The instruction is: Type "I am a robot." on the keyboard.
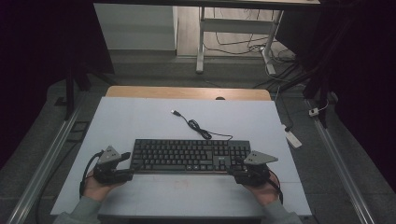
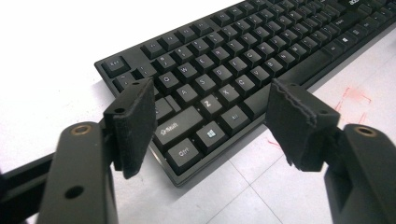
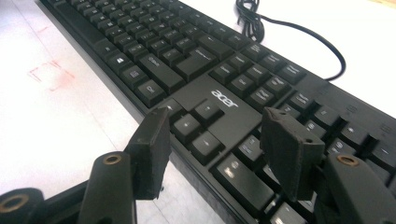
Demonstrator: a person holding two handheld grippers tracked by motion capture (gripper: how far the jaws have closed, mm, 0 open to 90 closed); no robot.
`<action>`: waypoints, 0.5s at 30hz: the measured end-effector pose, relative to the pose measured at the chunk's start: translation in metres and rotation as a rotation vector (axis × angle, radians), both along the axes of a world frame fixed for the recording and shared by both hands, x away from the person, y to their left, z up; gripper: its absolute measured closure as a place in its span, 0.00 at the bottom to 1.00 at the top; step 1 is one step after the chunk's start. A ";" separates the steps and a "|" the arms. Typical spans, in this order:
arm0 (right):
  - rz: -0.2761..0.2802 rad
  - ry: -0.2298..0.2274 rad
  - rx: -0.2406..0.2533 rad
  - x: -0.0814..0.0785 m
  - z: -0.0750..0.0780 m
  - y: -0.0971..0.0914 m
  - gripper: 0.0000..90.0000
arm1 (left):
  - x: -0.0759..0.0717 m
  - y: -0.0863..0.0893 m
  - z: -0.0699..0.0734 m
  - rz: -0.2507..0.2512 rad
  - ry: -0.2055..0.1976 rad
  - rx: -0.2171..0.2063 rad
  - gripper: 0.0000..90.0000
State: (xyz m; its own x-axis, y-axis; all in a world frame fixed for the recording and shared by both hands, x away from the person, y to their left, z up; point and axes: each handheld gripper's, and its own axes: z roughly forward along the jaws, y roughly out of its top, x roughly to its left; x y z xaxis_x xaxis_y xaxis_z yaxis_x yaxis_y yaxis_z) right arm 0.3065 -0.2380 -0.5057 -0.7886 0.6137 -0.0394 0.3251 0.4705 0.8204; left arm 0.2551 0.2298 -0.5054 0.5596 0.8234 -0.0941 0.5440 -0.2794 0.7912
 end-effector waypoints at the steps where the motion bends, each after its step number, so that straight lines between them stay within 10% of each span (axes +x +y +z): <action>1: 0.000 0.001 0.005 0.000 0.000 0.001 0.50 | 0.000 0.000 0.000 0.001 0.000 -0.001 0.40; 15: 0.085 -0.024 0.032 0.001 0.005 0.023 0.83 | 0.008 -0.002 -0.001 -0.002 -0.005 -0.003 0.72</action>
